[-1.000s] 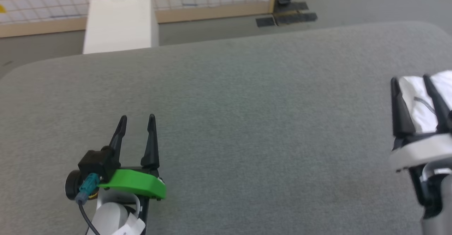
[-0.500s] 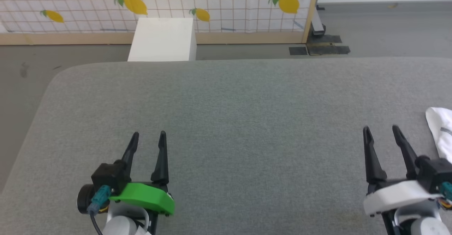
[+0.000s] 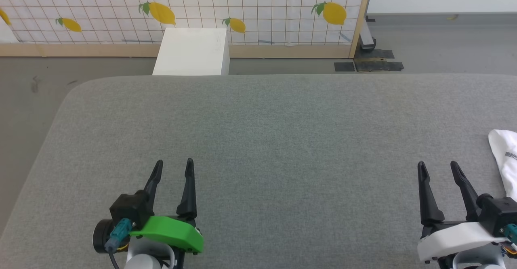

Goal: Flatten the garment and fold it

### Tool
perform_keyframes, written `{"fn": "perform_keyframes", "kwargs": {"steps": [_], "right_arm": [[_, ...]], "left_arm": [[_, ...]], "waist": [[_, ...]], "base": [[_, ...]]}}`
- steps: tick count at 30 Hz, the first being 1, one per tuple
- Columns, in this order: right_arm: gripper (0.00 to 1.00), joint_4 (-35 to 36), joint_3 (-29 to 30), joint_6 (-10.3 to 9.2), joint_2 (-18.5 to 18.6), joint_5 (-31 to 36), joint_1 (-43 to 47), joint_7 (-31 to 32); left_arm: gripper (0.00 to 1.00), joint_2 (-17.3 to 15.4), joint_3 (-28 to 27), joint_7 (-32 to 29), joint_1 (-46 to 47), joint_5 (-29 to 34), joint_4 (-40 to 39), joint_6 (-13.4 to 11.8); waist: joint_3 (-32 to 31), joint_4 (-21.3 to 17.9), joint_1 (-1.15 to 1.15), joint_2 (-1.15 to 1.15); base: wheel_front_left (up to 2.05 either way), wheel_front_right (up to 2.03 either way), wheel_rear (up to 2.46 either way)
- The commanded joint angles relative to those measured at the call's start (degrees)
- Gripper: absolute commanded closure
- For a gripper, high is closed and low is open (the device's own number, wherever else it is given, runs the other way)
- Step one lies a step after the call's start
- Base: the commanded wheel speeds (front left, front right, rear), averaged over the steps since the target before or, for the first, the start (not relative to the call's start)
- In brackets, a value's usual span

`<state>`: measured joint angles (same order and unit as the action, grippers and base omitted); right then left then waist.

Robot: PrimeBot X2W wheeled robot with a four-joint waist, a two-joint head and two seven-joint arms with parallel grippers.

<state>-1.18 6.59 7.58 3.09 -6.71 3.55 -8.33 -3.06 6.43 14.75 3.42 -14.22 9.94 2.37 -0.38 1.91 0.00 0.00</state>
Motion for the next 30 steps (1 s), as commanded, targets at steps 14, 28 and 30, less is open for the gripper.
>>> {"fn": "perform_keyframes", "kwargs": {"steps": [14,28,30], "right_arm": [[1.0,-0.95,-0.53,0.01,-0.01,-0.93,0.02,0.01],[1.0,-0.91,-0.63,0.01,0.0,-0.77,-0.06,0.26],[1.0,-0.88,-0.73,0.01,-0.01,-0.65,-0.11,0.39]], "left_arm": [[1.0,0.0,-0.28,-0.04,-0.18,-0.92,0.08,-0.48],[1.0,0.0,-0.3,-0.35,-0.23,-0.6,-0.12,-0.52],[1.0,0.01,-0.4,-0.58,-0.28,-0.37,-0.28,-0.55]], "waist": [[-0.27,-0.28,0.0,0.0],[-0.26,-0.35,0.0,0.0],[-0.25,-0.38,0.0,0.0]], "base": [[0.0,0.0,0.0],[0.0,0.0,0.0],[0.0,0.0,0.0]]}}
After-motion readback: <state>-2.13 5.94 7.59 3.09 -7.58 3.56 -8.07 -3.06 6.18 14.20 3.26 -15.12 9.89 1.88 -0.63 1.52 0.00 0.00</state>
